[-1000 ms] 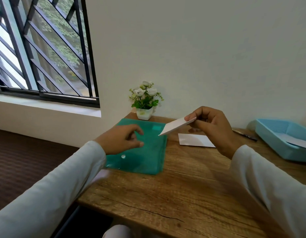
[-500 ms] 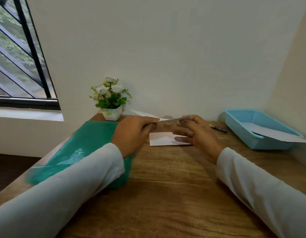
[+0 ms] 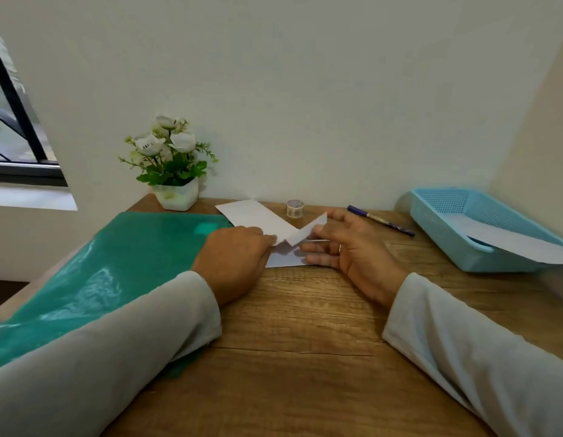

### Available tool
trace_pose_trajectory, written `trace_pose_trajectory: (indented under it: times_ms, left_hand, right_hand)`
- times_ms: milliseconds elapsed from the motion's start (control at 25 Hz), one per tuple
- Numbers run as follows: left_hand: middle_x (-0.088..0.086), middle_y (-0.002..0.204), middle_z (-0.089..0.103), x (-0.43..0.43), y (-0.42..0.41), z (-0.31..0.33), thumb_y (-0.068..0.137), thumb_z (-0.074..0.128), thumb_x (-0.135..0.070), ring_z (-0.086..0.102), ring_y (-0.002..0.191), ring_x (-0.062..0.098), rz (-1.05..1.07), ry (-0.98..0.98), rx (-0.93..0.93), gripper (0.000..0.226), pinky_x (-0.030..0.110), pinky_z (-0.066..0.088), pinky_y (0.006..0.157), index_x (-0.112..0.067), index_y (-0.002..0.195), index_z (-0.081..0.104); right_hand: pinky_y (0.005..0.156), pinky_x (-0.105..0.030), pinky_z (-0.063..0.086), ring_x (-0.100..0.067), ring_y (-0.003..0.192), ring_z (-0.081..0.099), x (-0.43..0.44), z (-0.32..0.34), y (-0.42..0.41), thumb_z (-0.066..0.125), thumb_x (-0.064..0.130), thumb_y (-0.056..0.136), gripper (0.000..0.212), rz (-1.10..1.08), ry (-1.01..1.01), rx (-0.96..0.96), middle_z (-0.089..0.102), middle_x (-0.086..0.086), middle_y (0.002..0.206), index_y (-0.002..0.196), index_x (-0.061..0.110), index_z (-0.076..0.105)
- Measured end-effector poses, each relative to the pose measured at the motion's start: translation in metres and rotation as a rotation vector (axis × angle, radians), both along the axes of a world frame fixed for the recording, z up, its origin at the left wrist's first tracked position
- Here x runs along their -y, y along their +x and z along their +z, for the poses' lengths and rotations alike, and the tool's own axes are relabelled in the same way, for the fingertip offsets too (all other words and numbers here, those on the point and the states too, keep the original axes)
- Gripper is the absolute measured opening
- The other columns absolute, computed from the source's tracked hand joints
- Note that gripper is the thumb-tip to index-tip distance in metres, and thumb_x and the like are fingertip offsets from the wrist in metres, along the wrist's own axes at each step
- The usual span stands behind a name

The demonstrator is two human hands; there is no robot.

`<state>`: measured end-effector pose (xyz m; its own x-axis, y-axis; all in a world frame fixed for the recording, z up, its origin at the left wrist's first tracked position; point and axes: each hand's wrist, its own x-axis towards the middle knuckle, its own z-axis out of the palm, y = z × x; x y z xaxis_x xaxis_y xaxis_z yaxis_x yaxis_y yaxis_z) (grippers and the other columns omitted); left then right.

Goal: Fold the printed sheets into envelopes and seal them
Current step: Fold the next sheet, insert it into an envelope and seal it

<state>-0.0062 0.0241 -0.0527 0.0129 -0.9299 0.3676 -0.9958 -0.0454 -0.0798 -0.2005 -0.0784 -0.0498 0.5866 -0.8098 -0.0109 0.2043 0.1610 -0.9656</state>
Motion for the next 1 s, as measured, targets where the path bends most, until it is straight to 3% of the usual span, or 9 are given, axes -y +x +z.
trace_pose_trajectory:
  times_ms: [160,320,440,560,680,760,840,920,1000]
  left_hand:
    - [-0.005,0.13,0.061,0.002,0.003,-0.004,0.104,0.036,-0.039,0.057,0.116,0.016,0.011,0.003,-0.067,0.044,0.029,0.046,0.094,-0.03,0.145,0.048]
    - [-0.004,0.123,0.06,-0.004,-0.003,-0.004,0.091,0.055,-0.054,0.053,0.107,0.014,-0.099,-0.117,-0.052,0.05,0.022,0.037,0.076,-0.032,0.136,0.055]
    - [-0.012,0.115,0.062,-0.004,-0.01,-0.002,0.086,0.057,-0.064,0.053,0.098,0.007,-0.169,-0.117,-0.102,0.048,0.019,0.037,0.07,-0.035,0.124,0.054]
    - [-0.015,0.107,0.065,-0.004,-0.014,-0.002,0.091,0.056,-0.058,0.046,0.085,0.002,-0.182,-0.101,-0.159,0.034,0.01,0.029,0.063,-0.036,0.117,0.056]
    - [-0.014,0.108,0.068,-0.004,-0.013,-0.004,0.097,0.046,-0.056,0.055,0.088,0.005,-0.198,-0.095,-0.161,0.032,0.014,0.035,0.066,-0.035,0.115,0.061]
    - [-0.012,0.107,0.07,-0.003,-0.013,-0.006,0.099,0.042,-0.055,0.061,0.092,0.007,-0.216,-0.069,-0.128,0.035,0.017,0.037,0.068,-0.034,0.115,0.064]
    - [-0.011,0.101,0.071,-0.002,-0.014,-0.008,0.1,0.041,-0.053,0.061,0.087,0.007,-0.236,-0.063,-0.099,0.035,0.017,0.036,0.064,-0.032,0.111,0.067]
    - [-0.01,0.095,0.071,-0.002,-0.013,-0.009,0.1,0.043,-0.052,0.061,0.083,0.007,-0.248,-0.07,-0.11,0.034,0.017,0.036,0.062,-0.031,0.107,0.069]
    - [-0.011,0.093,0.07,-0.002,-0.013,-0.01,0.099,0.042,-0.053,0.06,0.081,0.007,-0.251,-0.065,-0.121,0.035,0.018,0.041,0.062,-0.032,0.105,0.069]
  right_hand:
    - [0.069,-0.038,0.065,-0.025,0.075,0.073,0.0,-0.002,0.001,0.069,0.004,0.094,0.039,-0.031,-0.052,-0.043,0.075,-0.017,0.098,0.13,0.012,0.057]
    - [0.049,-0.029,0.058,-0.022,0.061,0.069,-0.001,-0.001,0.004,0.065,0.004,0.096,0.034,-0.045,-0.099,-0.104,0.075,-0.012,0.086,0.128,0.011,0.057]
    - [0.045,-0.027,0.055,-0.022,0.059,0.069,-0.006,0.0,0.008,0.065,0.006,0.097,0.033,-0.01,-0.13,-0.176,0.074,-0.014,0.09,0.128,0.013,0.058]
    - [0.044,-0.027,0.054,-0.024,0.062,0.07,-0.009,0.003,0.007,0.065,0.011,0.099,0.033,0.04,-0.168,-0.221,0.076,-0.018,0.091,0.13,0.018,0.057]
    - [0.044,-0.028,0.051,-0.024,0.061,0.068,-0.006,0.006,0.002,0.061,0.021,0.102,0.028,0.03,-0.221,-0.257,0.077,-0.013,0.091,0.129,0.024,0.056]
    - [0.05,-0.032,0.051,-0.023,0.064,0.068,0.004,0.007,-0.006,0.059,0.021,0.103,0.023,-0.048,-0.369,-0.339,0.077,-0.008,0.093,0.126,0.026,0.06]
    - [0.067,-0.033,0.056,-0.016,0.079,0.071,0.02,0.006,-0.018,0.06,0.018,0.101,0.022,-0.145,-0.672,-0.515,0.075,0.001,0.098,0.12,0.027,0.063]
    - [0.089,-0.032,0.054,-0.01,0.106,0.065,0.034,0.005,-0.027,0.063,0.022,0.098,0.026,-0.122,-0.943,-0.75,0.07,0.01,0.119,0.123,0.029,0.063]
    - [0.096,-0.028,0.046,-0.009,0.124,0.055,0.039,0.003,-0.031,0.065,0.038,0.097,0.041,0.006,-1.061,-0.978,0.059,0.013,0.138,0.136,0.03,0.056]
